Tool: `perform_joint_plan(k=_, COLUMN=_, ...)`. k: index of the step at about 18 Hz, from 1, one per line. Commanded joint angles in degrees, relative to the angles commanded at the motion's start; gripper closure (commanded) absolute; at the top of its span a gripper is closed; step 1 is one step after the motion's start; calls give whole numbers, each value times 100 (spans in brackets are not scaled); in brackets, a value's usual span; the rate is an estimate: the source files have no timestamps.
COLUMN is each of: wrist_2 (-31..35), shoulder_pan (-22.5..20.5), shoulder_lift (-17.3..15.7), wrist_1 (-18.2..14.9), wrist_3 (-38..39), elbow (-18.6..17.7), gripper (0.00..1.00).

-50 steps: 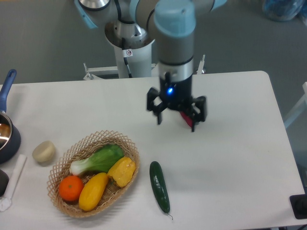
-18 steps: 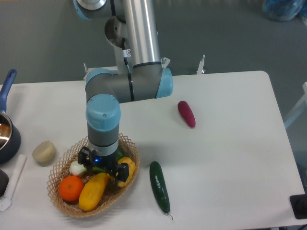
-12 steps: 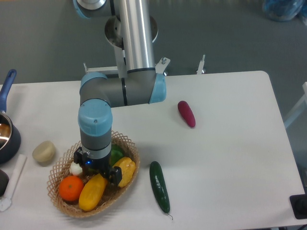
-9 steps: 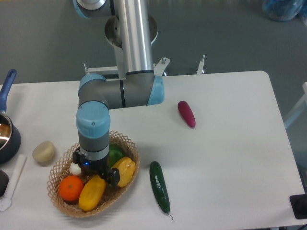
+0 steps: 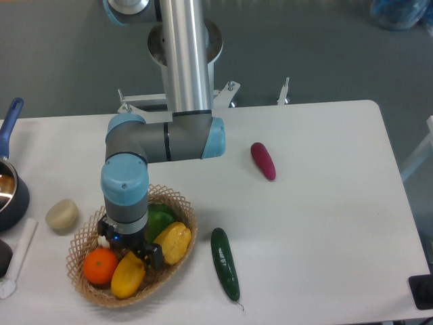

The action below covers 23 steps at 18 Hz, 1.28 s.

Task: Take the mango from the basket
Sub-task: 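Lower into the basket and close the gripper around the yellow mango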

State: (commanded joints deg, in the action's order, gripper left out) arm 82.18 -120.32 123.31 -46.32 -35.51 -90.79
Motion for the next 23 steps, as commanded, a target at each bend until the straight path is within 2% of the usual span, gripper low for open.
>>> perform_joint_plan(k=8, wrist_2=9, shoulder_pan=-9, shoulder_lift=53, wrist_1=0, wrist_3=-9, elbow=62, gripper=0)
perform_joint_plan(k=9, wrist_2=9, shoulder_pan=-9, shoulder_lift=53, wrist_1=0, wrist_3=-9, elbow=62, gripper=4)
perform_joint_plan(k=12, wrist_2=17, shoulder_pan=-9, shoulder_lift=53, wrist_1=0, wrist_3=0, elbow=62, gripper=37)
perform_joint_plan(k=14, wrist_2=79, shoulder_pan=0, shoulder_lift=53, wrist_1=0, wrist_3=0, elbow=62, gripper=41)
perform_joint_plan(k=17, wrist_2=88, shoulder_pan=-9, shoulder_lift=35, wrist_1=0, wrist_3=0, elbow=70, gripper=53)
perform_joint_plan(k=19, wrist_2=79, shoulder_pan=-9, shoulder_lift=9, wrist_1=0, wrist_3=0, elbow=88, gripper=65)
perform_joint_plan(k=23, wrist_2=70, shoulder_pan=-9, shoulder_lift=-131, wrist_1=0, wrist_3=-26, elbow=123, gripper=66)
